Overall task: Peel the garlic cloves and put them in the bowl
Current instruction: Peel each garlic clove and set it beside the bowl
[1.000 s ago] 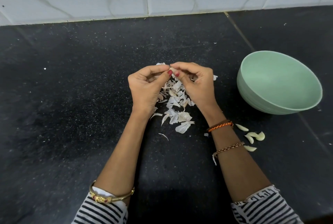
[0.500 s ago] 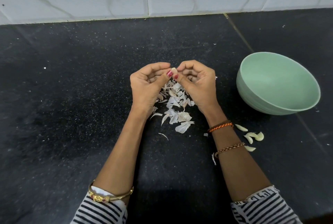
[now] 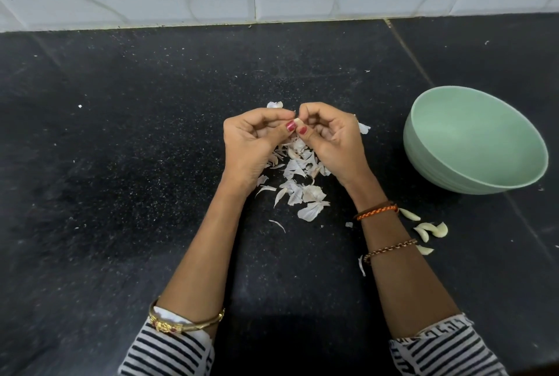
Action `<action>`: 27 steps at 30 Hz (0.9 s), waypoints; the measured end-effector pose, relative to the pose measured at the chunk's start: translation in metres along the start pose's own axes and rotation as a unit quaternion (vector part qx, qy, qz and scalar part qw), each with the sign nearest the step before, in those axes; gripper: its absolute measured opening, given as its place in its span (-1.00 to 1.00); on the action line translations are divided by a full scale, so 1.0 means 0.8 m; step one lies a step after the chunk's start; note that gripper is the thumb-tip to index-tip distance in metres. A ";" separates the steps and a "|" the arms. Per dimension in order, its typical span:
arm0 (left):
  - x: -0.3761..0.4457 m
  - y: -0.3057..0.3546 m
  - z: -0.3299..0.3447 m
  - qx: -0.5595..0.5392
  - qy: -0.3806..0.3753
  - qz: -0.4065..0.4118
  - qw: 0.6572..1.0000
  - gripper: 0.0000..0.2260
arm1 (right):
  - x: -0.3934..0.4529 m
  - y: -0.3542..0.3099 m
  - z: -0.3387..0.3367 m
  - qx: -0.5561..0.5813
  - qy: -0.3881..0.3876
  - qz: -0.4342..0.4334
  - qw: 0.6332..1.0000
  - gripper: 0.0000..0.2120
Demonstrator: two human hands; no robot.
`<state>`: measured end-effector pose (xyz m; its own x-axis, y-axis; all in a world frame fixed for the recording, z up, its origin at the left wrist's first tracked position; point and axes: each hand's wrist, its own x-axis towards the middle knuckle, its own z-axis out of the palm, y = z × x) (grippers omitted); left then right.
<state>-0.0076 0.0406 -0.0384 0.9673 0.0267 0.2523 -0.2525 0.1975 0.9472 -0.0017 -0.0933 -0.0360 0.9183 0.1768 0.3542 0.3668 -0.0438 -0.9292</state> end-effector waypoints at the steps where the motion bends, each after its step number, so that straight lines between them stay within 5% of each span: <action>1: 0.000 -0.001 0.000 0.000 0.001 0.003 1.000 -0.74 | 0.000 0.000 0.000 0.001 0.008 -0.002 1.000 -0.86; 16: 0.002 0.000 -0.007 0.057 -0.005 0.010 0.998 -0.91 | 0.000 -0.005 0.005 -0.005 0.044 0.011 0.999 -0.81; 27: -0.001 0.004 -0.003 0.076 -0.028 0.050 0.995 -0.90 | 0.001 -0.007 0.002 0.015 0.022 0.128 0.991 -0.82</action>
<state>-0.0090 0.0436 -0.0359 0.9350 -0.0160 0.3542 -0.3532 0.0453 0.9345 -0.0033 -0.0916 -0.0309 0.9866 0.1208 0.1099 0.1168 -0.0515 -0.9918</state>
